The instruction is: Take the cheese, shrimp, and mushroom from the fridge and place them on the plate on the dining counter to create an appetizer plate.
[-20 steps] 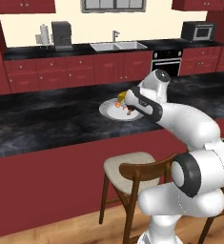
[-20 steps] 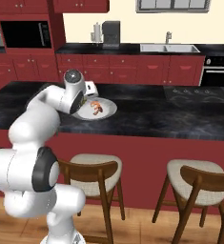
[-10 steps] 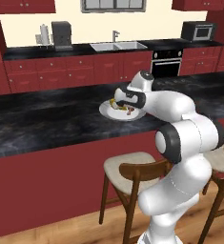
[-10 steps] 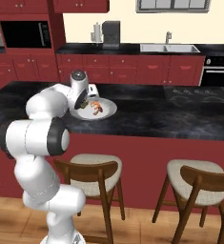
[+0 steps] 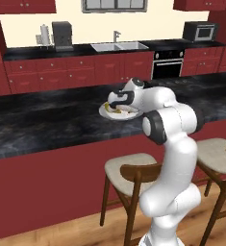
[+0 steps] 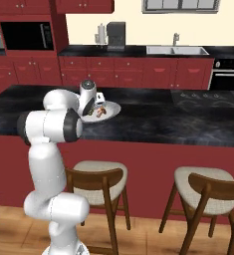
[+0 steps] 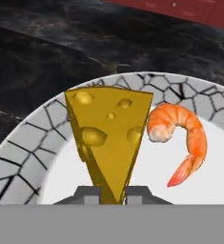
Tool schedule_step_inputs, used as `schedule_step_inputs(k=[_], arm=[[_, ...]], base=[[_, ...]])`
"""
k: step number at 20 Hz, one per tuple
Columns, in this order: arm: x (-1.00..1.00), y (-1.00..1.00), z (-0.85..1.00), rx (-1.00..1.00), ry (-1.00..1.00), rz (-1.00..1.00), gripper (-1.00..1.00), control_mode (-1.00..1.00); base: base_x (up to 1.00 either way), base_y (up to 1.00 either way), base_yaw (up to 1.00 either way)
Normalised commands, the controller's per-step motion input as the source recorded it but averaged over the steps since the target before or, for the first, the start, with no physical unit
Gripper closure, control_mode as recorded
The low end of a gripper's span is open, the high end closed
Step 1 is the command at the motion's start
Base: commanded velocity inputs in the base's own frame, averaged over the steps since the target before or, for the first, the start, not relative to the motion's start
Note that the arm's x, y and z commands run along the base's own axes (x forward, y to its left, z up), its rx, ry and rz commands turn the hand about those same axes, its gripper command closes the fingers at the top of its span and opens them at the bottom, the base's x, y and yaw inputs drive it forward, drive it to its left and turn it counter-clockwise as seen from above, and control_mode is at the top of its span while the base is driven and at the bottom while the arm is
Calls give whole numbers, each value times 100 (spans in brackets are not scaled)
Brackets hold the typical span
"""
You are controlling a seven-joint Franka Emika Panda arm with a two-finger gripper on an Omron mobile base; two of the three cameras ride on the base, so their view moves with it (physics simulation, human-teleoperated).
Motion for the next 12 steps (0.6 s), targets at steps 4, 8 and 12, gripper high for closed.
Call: schedule_step_inputs(k=[4, 8, 12], arm=[[56, 0, -37, 0, 1, 4, 100, -100], [-35, 0, 12, 0, 3, 0, -100, -100], [-67, 0, 46, 0, 4, 0, -100, -100]], base=[[0, 0, 0], [0, 0, 0], [0, 0, 0]])
